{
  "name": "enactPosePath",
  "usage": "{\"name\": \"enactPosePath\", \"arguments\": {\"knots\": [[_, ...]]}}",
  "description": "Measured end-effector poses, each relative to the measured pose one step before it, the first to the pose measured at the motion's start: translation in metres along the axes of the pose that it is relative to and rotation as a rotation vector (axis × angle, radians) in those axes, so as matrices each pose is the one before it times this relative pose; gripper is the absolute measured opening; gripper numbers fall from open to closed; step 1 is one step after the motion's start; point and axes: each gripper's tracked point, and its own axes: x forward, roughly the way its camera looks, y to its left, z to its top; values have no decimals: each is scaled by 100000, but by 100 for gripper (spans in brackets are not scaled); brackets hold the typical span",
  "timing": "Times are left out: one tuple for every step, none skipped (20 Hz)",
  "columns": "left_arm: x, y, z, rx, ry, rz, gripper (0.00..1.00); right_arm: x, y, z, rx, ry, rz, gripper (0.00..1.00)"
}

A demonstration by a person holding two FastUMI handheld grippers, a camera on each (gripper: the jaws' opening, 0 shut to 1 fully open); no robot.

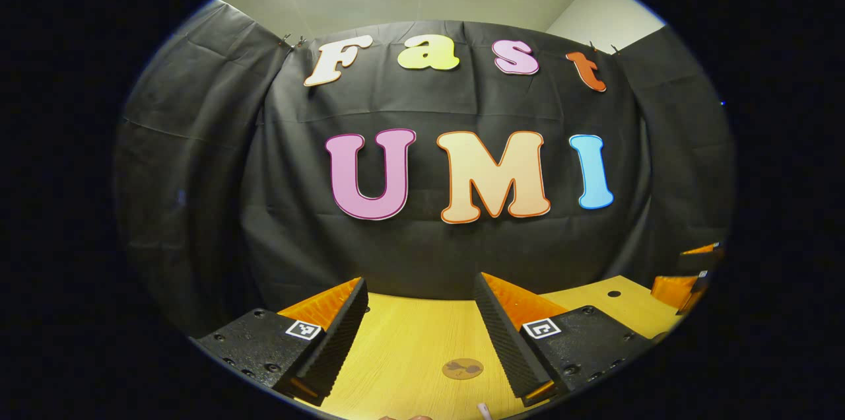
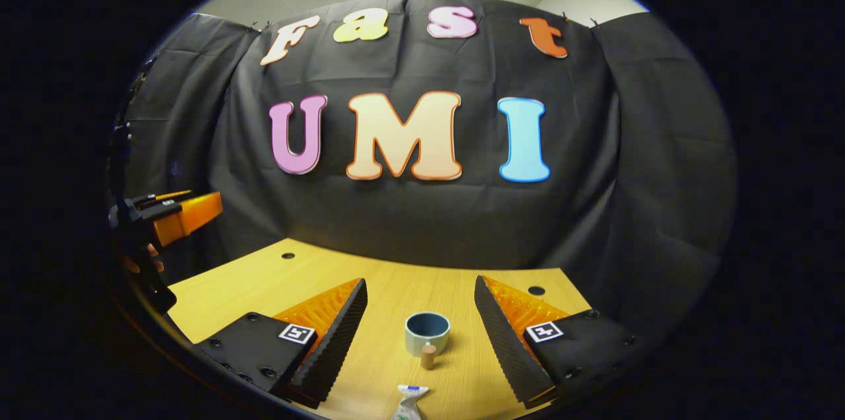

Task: Put the toothbrush and toothpaste on the desktop into the cup, then pick up the cup and place it on the coaster on the desktop.

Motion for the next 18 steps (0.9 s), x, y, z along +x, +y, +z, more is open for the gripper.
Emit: {"name": "enactPosePath", "arguments": {"knots": [[69, 185, -269, 234, 456, 154, 94, 164, 54, -925, 742, 2474, 244, 100], [-16, 193, -142, 386, 333, 443, 94, 116, -24, -992, 741, 3244, 109, 100], [17, 179, -185, 259, 354, 354, 94, 390, -67, -1380, 546, 4182, 86, 100], [-98, 196, -164, 47, 310, 183, 94, 443, 122, -1745, 690, 5123, 284, 100], [-23, 168, -41, -28, 324, 272, 94, 484, -150, -1737, 404, 5178, -696, 99], [-70, 140, -42, 66, 258, 180, 94, 279, -110, -1388, 716, 4563, -66, 100], [-51, 215, -177, 280, 171, 373, 94, 437, 67, -1086, 773, 4020, 260, 100], [35, 188, -103, 315, 258, 300, 94, 443, 64, -1286, 376, 4733, -146, 100], [-46, 119, -91, 121, 377, 137, 94, 517, 60, -1113, -595, 3963, 346, 100], [-17, 73, -138, 19, 337, 114, 94, 371, 129, -1466, -766, 4267, 313, 100], [-16, 95, -167, 23, 318, 80, 94, 261, 185, -1177, -1577, 4341, 152, 100], [-59, 110, -86, 112, 276, 189, 94, 508, 9, -1386, -2112, 4494, 60, 100], [-49, 179, -175, 180, 177, 164, 94, 481, 146, -1219, -1829, 4120, 384, 100], [-18, 101, -94, 161, 392, 222, 94, 403, 187, -1224, -1824, 4781, 221, 100], [4, 181, -156, 134, 436, 199, 94, 486, 309, -907, -1222, 3393, 866, 100], [-154, 213, -89, 60, 329, 358, 94, 578, 82, -662, -581, 2244, -144, 100], [2, 118, -212, -59, 390, 260, 94, 651, 20, -473, -798, 1943, -476, 100], [36, 128, -75, 153, 361, 317, 94, 578, -76, -967, -1428, 3101, -835, 100]]}}
